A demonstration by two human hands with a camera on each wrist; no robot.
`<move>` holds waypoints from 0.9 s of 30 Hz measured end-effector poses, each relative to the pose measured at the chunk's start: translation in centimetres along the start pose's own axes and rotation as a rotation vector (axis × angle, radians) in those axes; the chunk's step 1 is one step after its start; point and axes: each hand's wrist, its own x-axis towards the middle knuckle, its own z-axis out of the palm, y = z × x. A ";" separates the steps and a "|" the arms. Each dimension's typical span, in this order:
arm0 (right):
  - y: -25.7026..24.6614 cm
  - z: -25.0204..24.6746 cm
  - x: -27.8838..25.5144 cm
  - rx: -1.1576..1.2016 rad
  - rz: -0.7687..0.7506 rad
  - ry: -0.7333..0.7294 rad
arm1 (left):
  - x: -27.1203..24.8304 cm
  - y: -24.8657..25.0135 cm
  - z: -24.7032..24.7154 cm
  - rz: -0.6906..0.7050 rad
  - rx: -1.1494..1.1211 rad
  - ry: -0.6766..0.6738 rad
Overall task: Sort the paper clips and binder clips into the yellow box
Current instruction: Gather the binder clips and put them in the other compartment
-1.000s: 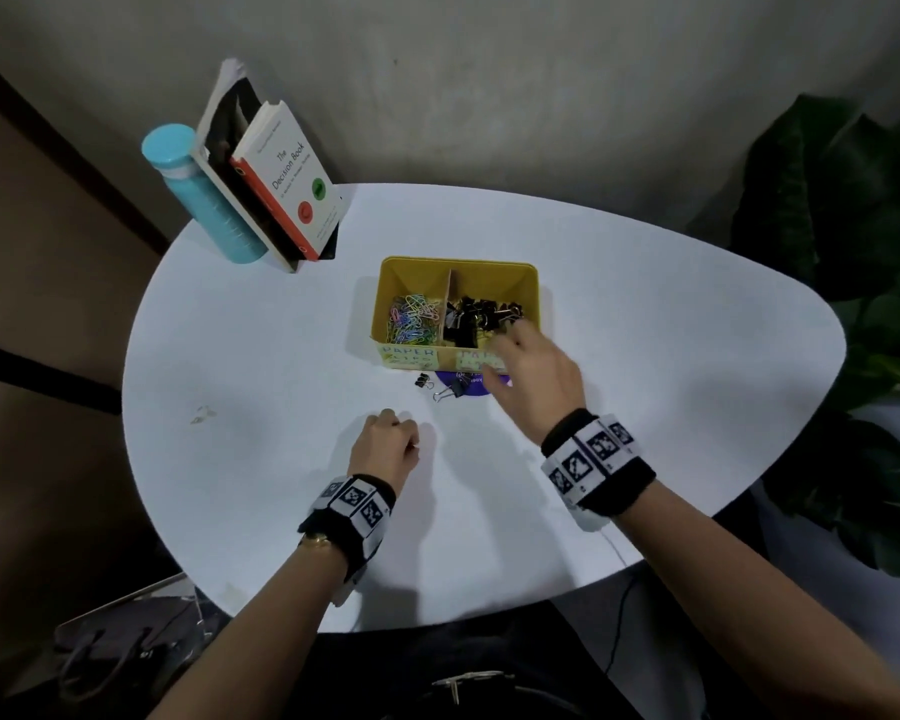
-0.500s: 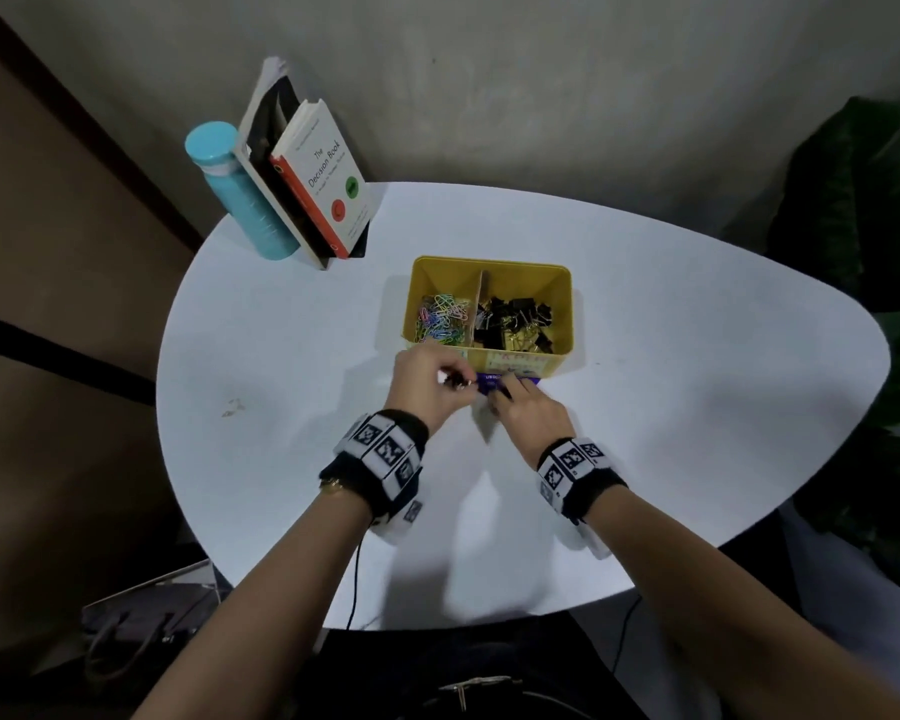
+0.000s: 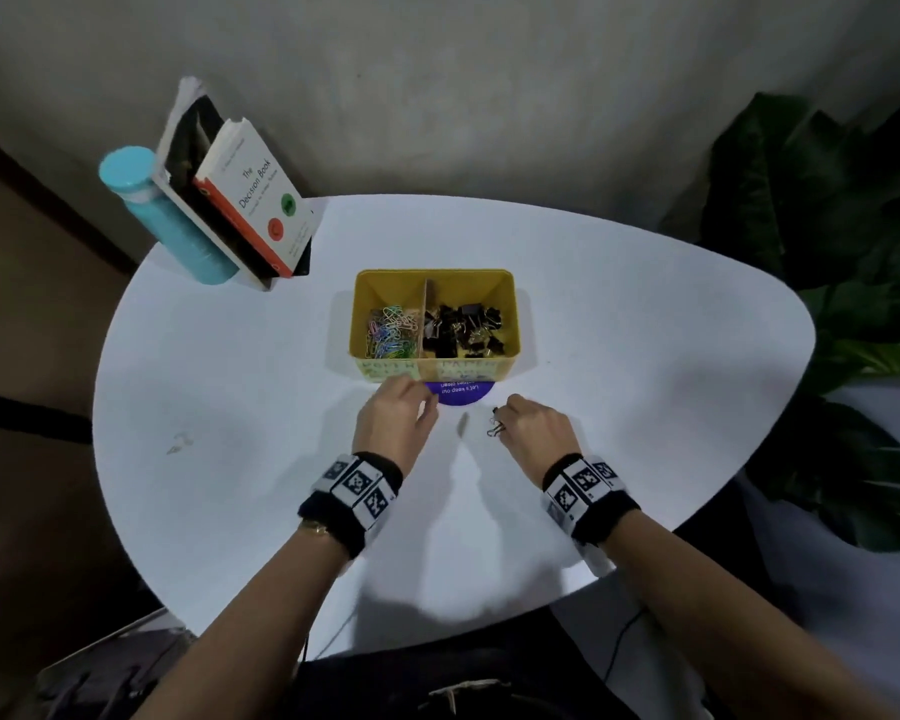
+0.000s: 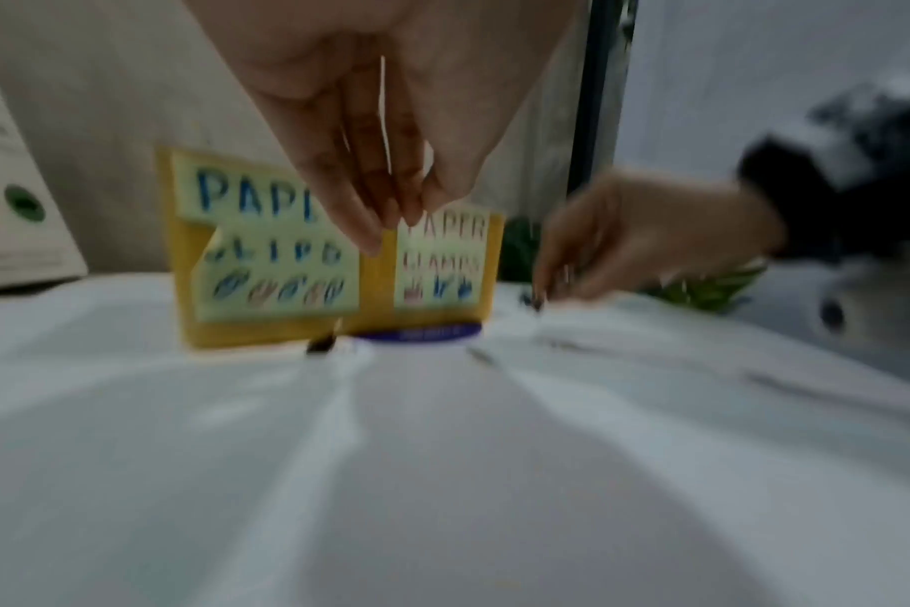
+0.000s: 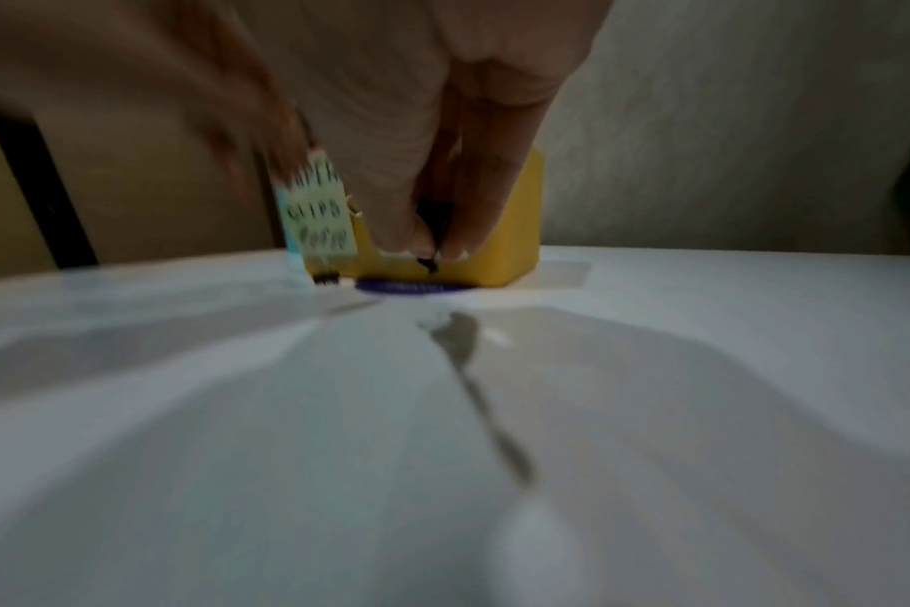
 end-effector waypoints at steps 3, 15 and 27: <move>-0.5 -2.1 0.2 0.193 -0.079 0.250 | -2.0 -2.1 2.2 -0.024 0.154 -0.128; -1.9 -6.3 6.9 0.358 0.133 0.219 | -0.2 -2.3 2.2 -0.146 0.342 -0.546; -0.8 -10.3 -1.7 0.712 0.267 0.710 | 7.7 5.9 -1.9 -0.099 0.017 -0.161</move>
